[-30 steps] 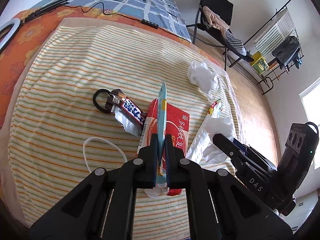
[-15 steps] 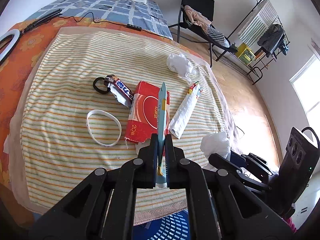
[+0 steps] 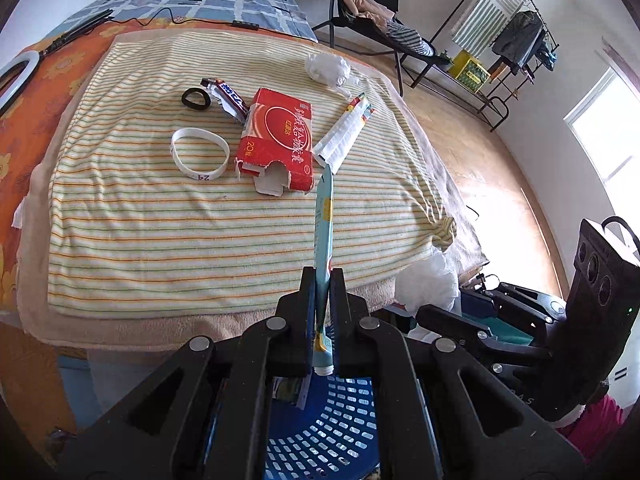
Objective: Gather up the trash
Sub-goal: 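Carry the tube with the left tool while the right carries the tissue over the basket, then open the left tool releasing the tube while the right releases the tissue into the basket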
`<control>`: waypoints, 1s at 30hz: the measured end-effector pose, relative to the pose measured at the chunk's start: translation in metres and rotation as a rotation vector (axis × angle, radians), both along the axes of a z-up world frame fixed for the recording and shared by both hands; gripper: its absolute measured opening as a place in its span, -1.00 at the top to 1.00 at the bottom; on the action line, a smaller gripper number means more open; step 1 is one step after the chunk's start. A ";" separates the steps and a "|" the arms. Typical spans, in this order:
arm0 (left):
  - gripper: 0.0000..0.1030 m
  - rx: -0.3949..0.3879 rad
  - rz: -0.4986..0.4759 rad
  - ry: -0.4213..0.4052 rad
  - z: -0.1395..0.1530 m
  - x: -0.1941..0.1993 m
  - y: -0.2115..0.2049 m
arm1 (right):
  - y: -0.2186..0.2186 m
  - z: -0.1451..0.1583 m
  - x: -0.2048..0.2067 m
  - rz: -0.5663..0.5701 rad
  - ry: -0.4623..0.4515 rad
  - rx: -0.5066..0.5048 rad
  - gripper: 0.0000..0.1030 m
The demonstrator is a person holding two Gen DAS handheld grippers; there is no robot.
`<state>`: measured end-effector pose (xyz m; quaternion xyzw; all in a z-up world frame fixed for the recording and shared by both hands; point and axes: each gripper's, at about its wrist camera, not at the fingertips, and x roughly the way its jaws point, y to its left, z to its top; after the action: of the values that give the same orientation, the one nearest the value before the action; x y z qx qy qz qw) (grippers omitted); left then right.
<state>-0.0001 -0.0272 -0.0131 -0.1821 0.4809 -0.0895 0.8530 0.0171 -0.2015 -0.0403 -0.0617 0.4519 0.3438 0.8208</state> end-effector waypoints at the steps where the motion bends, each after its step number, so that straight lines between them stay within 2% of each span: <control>1: 0.92 0.000 -0.005 0.005 -0.003 -0.005 -0.002 | -0.001 -0.002 -0.004 0.000 0.005 -0.001 0.49; 14: 0.92 0.048 -0.057 0.074 -0.044 -0.053 -0.019 | -0.005 -0.048 -0.044 0.023 0.111 -0.046 0.49; 23: 0.92 0.072 -0.062 0.121 -0.065 -0.062 -0.022 | 0.003 -0.072 -0.052 0.041 0.142 -0.072 0.49; 30: 0.92 0.091 -0.064 0.139 -0.073 -0.063 -0.022 | 0.005 -0.080 -0.052 0.039 0.156 -0.086 0.47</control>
<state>-0.0628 -0.0489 -0.0858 -0.1335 0.5480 -0.0822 0.8217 -0.0352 -0.1969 -0.1199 -0.0787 0.5274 0.3438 0.7730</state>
